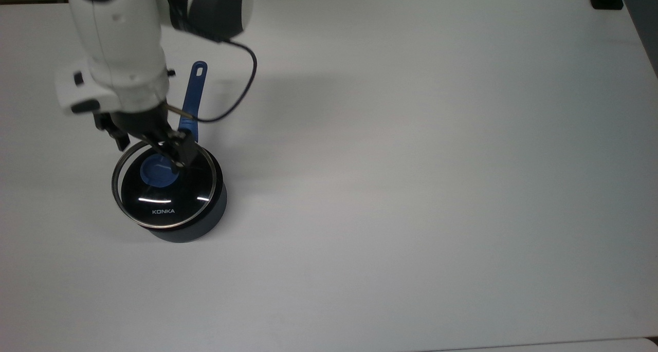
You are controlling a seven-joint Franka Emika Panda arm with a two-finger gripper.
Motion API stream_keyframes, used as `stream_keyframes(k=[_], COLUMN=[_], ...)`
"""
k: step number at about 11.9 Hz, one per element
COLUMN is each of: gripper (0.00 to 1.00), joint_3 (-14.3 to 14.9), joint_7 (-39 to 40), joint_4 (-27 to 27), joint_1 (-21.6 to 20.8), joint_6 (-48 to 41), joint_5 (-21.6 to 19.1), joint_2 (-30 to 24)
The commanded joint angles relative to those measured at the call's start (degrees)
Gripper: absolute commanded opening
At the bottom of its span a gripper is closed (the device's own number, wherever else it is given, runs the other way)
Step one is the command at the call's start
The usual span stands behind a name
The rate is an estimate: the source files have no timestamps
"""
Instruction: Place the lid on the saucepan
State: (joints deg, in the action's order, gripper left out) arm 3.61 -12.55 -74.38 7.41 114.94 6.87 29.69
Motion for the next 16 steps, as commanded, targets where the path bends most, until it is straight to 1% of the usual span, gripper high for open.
stream_keyframes(k=[1,2,3,5,7,8,9,10,11,13,14,16], gripper=[1.0,1.0,1.0,1.0,1.0,1.0,1.0,1.0,1.0,1.0,1.0,1.0], joint_3=[0.35,0.35,0.35,0.35,0.26,0.69,1.57,3.58,5.34,5.53,5.53,5.62], joint_7=[-1.34,-1.16,-0.9,-1.34,-1.43,-1.25,-0.55,0.5,3.81,12.25,13.59,13.78], joint_4=[-7.18,-7.18,-7.61,-9.28,-14.44,-17.52,-19.9,-21.31,-21.42,-21.07,-20.89,-20.63], joint_1=[0.06,0.06,-0.12,-1.16,-4.15,-6.51,-8.53,-10.9,-12.93,-12.6,-12.34,-12.16], joint_6=[-6.96,-12.57,-17.59,-22.37,-21.95,-21.69,-20.2,-18.28,-17.82,-18.17,-18.08,-18.08], joint_5=[-1.94,-2.82,-2.83,-3.01,-3.01,-2.92,-2.83,-2.74,-2.74,-2.74,-2.57,-2.74], joint_2=[-12.17,-15.33,-18.41,-22.72,-27.38,-29.49,-30.99,-32.48,-32.85,-32.85,-32.76,-32.76])
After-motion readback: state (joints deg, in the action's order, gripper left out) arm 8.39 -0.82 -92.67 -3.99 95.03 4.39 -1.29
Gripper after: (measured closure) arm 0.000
